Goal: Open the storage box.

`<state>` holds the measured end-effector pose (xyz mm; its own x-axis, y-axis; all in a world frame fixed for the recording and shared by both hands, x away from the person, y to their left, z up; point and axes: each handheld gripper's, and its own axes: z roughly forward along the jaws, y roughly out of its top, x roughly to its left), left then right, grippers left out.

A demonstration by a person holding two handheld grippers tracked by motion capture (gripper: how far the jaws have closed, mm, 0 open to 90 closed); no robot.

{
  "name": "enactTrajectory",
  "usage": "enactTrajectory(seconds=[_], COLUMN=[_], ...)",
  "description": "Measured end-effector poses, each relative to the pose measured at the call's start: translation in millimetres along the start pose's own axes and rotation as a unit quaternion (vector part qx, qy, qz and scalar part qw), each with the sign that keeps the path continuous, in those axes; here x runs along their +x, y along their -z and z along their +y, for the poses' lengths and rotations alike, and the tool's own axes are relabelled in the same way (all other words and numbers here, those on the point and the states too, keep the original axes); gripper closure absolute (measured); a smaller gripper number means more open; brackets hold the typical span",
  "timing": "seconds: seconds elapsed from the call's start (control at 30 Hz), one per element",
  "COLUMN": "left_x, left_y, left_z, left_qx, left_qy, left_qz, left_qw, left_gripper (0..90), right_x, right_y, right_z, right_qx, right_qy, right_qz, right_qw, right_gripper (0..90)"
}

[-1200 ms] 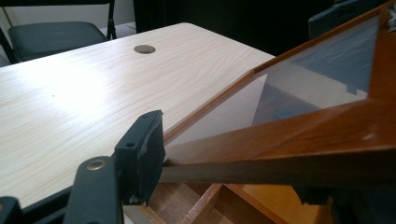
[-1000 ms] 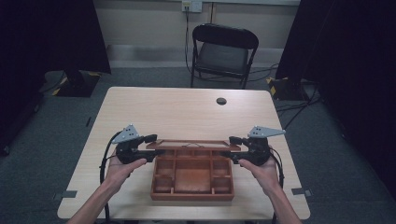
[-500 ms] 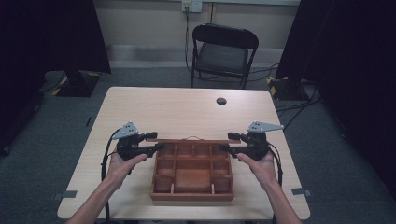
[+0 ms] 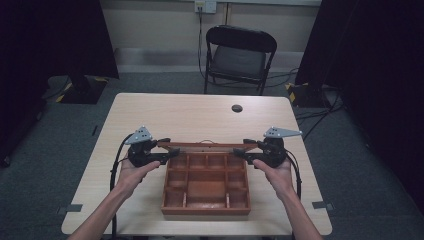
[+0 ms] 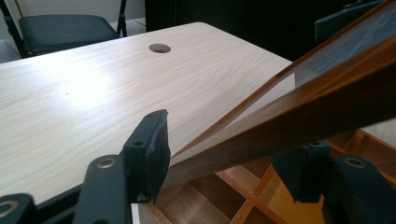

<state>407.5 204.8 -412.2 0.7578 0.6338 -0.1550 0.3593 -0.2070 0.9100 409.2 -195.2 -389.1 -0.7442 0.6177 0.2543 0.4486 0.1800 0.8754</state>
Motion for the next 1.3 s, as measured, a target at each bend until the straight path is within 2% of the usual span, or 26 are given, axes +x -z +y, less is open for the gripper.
enactTrajectory(seconds=[0.1, 0.2, 0.43, 0.6, 0.7, 0.73, 0.8, 0.87, 0.97, 1.0, 1.07, 1.2, 1.3], left_x=[1.8, 1.9, 4.5, 8.7, 9.3, 9.2, 10.3, 10.7, 11.5, 13.1, 13.8, 16.8, 18.4], left_y=[-2.5, -6.4, -11.1, -12.2, -12.7, -14.4, -14.2, -15.8, -16.1, -16.2, -16.9, -19.3, -20.5], left_z=[-0.7, -1.4, -1.0, 4.4, 4.2, 3.7, 3.9, 3.7, 4.1, 4.7, 4.6, 5.9, 7.0], left_qx=[0.000, 0.005, 0.006, 0.017, 0.015, 0.005, 0.009, 0.008, 0.014, 0.019, 0.018, 0.015, 0.017], left_qy=[0.008, 0.004, 0.006, 0.001, 0.003, 0.011, 0.006, 0.012, 0.008, -0.003, -0.005, 0.007, 0.004], left_qz=[0.000, 0.007, 0.009, 0.008, 0.007, 0.006, 0.008, 0.005, 0.009, 0.011, 0.011, 0.011, 0.013], left_qw=[1.0000, 1.0000, 0.9999, 0.9998, 0.9999, 0.9999, 0.9999, 0.9999, 0.9998, 0.9998, 0.9998, 0.9998, 0.9998], left_gripper=[41.1, 43.2, 43.9, 45.9, 46.0, 46.2, 46.2, 46.5, 46.6, 46.9, 47.2, 47.7, 48.6], right_x=[-1.7, -4.4, -6.9, -10.1, -11.4, -13.8, -14.5, -16.1, -16.5, -17.9, -18.6, -23.0, -26.1], right_y=[-2.1, -5.2, -7.9, -11.1, -11.7, -12.6, -13.3, -16.6, -19.1, -20.4, -21.1, -25.6, -27.3], right_z=[-0.7, -0.7, -0.6, 1.2, 0.8, 0.1, -0.2, -0.8, -1.3, -2.0, -2.2, -3.3, -3.7], right_qx=[0.002, 0.006, 0.001, -0.003, -0.002, 0.000, 0.000, 0.008, 0.017, 0.016, 0.015, 0.016, 0.013], right_qy=[0.000, 0.001, -0.004, -0.005, -0.005, -0.007, -0.008, -0.002, 0.007, 0.003, 0.002, -0.001, -0.003], right_qz=[-0.003, -0.008, -0.009, -0.015, -0.018, -0.017, -0.019, -0.023, -0.033, -0.032, -0.033, -0.040, -0.039], right_qw=[1.0000, 0.9999, 1.0000, 0.9999, 0.9998, 0.9998, 0.9998, 0.9997, 0.9993, 0.9994, 0.9994, 0.9991, 0.9991], right_gripper=[35.7, 36.5, 36.6, 37.8, 38.5, 39.1, 39.5, 40.3, 40.8, 41.0, 41.0, 42.0, 43.6])
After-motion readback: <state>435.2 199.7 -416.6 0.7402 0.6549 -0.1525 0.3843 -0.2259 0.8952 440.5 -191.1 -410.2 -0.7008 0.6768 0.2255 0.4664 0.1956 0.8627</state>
